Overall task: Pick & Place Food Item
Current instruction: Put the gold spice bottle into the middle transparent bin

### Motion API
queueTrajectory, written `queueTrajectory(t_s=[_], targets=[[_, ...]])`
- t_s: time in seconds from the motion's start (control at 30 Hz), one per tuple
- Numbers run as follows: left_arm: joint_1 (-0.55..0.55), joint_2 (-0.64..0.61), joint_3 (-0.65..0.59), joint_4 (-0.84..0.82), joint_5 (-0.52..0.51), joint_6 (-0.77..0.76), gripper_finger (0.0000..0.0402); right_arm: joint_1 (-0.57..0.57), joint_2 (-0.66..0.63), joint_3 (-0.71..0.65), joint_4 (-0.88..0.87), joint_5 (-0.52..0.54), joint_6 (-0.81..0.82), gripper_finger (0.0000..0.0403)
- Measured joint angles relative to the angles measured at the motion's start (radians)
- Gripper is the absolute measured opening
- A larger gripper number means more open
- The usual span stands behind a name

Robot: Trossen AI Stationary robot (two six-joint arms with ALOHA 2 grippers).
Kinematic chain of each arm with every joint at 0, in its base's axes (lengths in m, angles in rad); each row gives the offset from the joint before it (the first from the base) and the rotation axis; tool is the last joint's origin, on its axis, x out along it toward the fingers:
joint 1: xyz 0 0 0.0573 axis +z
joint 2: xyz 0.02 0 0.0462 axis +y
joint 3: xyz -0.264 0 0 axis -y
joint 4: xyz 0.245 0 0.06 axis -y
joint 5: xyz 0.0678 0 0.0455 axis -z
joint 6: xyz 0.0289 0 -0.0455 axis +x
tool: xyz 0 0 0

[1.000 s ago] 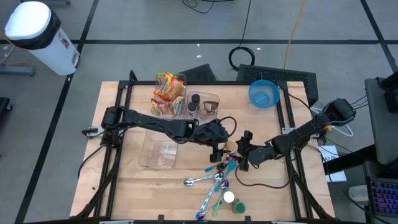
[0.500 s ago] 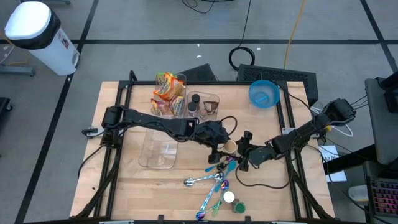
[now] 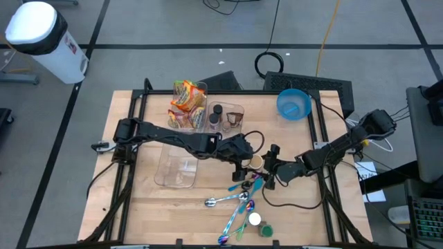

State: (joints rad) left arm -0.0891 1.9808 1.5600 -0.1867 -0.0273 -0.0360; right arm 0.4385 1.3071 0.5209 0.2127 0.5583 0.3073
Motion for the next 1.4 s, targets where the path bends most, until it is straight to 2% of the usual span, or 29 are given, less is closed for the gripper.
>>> queueTrajectory(t_s=[0.2,0.37,0.63,0.7,0.8,0.93,1.13,1.3,1.4], targets=[[0.0,0.0,0.0,0.035,0.003,0.003,0.0337,0.0,0.0,0.0,0.002,-0.001,0.002,0.0254],[0.001,0.0,-0.001,0.076,0.026,0.022,0.0272,0.001,-0.001,0.0,0.008,-0.002,0.009,0.0254],[0.0,-0.004,-0.001,0.054,0.004,0.027,0.027,0.001,0.0,0.0,0.0,-0.009,0.009,0.0254],[0.0,-0.032,-0.002,0.012,-0.002,0.025,0.027,0.001,0.0,0.0,0.008,-0.009,0.017,0.0273],[0.001,-0.099,-0.002,-0.035,-0.021,0.018,0.027,0.001,-0.008,0.004,0.009,-0.013,0.027,0.0331],[-0.001,-0.207,-0.019,-0.051,-0.12,0.029,0.027,0.002,-0.027,-0.003,-0.02,-0.059,0.043,0.0386],[-0.001,-0.37,-0.175,-0.038,-0.26,0.0,0.027,0.003,-0.082,-0.002,-0.036,-0.144,0.093,0.0381],[0.018,-0.506,-0.41,0.073,-0.362,-0.081,0.027,0.002,-0.111,-0.001,-0.03,-0.165,0.107,0.038],[0.047,-0.564,-0.549,0.135,-0.383,-0.147,0.027,0.001,-0.117,-0.001,-0.016,-0.166,0.102,0.0381]])
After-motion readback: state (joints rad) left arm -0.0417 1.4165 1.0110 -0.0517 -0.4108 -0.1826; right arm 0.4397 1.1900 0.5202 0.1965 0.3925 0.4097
